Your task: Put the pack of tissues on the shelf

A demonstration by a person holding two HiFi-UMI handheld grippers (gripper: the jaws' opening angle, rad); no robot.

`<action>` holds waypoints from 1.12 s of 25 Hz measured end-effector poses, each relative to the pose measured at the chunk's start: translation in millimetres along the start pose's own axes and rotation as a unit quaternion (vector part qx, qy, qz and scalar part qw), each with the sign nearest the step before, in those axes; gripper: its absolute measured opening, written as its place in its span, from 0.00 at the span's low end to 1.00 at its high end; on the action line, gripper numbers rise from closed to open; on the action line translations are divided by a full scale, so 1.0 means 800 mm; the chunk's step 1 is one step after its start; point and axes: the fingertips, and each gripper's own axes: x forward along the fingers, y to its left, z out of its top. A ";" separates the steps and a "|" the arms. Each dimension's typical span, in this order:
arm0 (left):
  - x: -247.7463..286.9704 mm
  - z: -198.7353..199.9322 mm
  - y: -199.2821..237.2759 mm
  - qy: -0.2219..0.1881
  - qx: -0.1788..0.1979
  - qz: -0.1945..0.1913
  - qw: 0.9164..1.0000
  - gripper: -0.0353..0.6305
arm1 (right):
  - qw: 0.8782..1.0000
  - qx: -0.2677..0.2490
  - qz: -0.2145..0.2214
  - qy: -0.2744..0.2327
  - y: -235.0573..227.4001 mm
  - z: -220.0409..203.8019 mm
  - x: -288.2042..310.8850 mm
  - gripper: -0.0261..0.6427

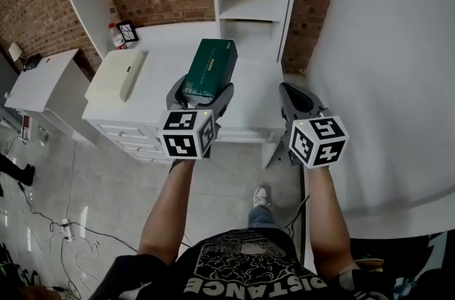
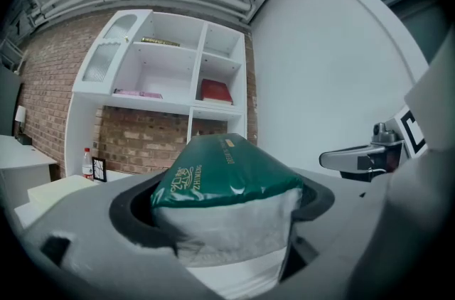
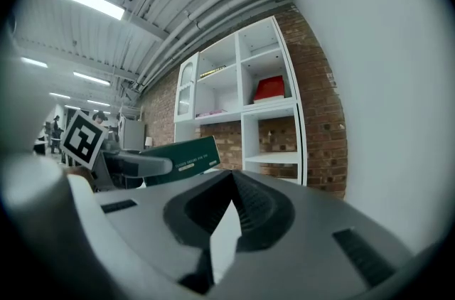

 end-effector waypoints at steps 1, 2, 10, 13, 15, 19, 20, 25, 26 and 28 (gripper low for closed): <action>0.014 0.001 0.003 -0.001 0.000 0.003 1.000 0.75 | 1.000 0.000 0.003 0.000 -0.011 -0.001 0.011 0.05; 0.029 0.001 0.006 0.000 0.002 0.005 1.000 0.75 | 1.000 0.001 0.005 0.000 -0.022 -0.003 0.022 0.04; 0.148 0.001 0.022 0.020 0.006 0.024 0.999 0.75 | 1.000 0.010 0.024 0.011 -0.118 0.002 0.120 0.04; 0.185 0.006 0.028 0.025 0.008 0.028 0.999 0.75 | 0.999 0.009 0.033 0.010 -0.141 0.010 0.151 0.04; 0.207 0.008 0.031 0.026 0.009 0.031 0.999 0.75 | 0.999 0.009 0.038 0.010 -0.155 0.012 0.168 0.05; 0.247 0.010 0.033 0.030 0.013 0.036 0.999 0.75 | 0.999 0.009 0.046 0.012 -0.184 0.014 0.196 0.04; 0.256 0.012 0.033 0.030 0.014 0.037 0.999 0.75 | 0.999 0.008 0.048 0.011 -0.191 0.015 0.203 0.04; 0.292 0.018 0.033 0.031 0.018 0.042 0.998 0.75 | 0.998 0.006 0.058 0.009 -0.218 0.026 0.230 0.04; 0.297 0.021 0.034 0.030 0.018 0.044 0.998 0.75 | 0.998 0.005 0.061 0.008 -0.220 0.029 0.234 0.04; 0.305 0.025 0.038 0.027 0.015 0.048 0.998 0.75 | 0.998 0.001 0.066 0.006 -0.224 0.035 0.243 0.04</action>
